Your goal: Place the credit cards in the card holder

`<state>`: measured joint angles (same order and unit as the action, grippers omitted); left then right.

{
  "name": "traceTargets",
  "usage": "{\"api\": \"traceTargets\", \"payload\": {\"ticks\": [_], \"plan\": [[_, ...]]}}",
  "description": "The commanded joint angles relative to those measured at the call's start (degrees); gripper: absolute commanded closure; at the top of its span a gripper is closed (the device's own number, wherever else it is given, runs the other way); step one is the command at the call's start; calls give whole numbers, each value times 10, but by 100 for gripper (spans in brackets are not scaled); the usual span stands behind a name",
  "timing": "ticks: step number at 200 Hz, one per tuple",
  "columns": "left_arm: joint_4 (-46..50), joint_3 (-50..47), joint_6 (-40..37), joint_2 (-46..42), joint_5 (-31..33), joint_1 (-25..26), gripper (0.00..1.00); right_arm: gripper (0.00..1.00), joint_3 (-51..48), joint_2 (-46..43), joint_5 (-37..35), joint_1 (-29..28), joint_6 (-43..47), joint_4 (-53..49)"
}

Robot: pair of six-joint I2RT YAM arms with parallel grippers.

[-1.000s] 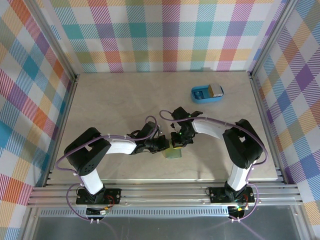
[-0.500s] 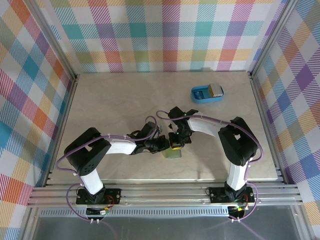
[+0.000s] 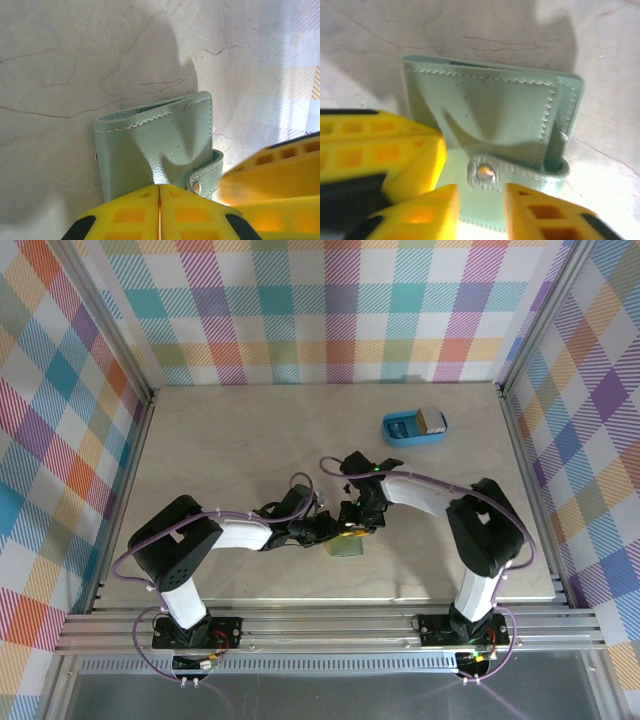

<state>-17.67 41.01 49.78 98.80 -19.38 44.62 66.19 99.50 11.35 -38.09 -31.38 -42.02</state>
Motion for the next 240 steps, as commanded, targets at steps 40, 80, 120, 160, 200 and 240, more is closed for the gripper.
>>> {"api": "traceTargets", "payload": {"ticks": [40,80,120,160,200,240], "plan": [[80,20,-78,-68,54,0,65,43,-160,-283,131,205,-23,251],[107,1,-142,-218,163,-45,23,1,-259,-361,35,255,64,403],[197,-10,-285,-347,325,-120,0,1,-313,-382,-98,291,137,465],[175,-57,-401,-410,440,-224,0,1,-355,-348,-194,323,256,536],[84,-98,-454,-346,465,-308,0,1,-416,-324,-196,353,296,665],[-107,-172,-498,-286,395,-343,0,1,-446,-287,-160,373,304,742]]}}
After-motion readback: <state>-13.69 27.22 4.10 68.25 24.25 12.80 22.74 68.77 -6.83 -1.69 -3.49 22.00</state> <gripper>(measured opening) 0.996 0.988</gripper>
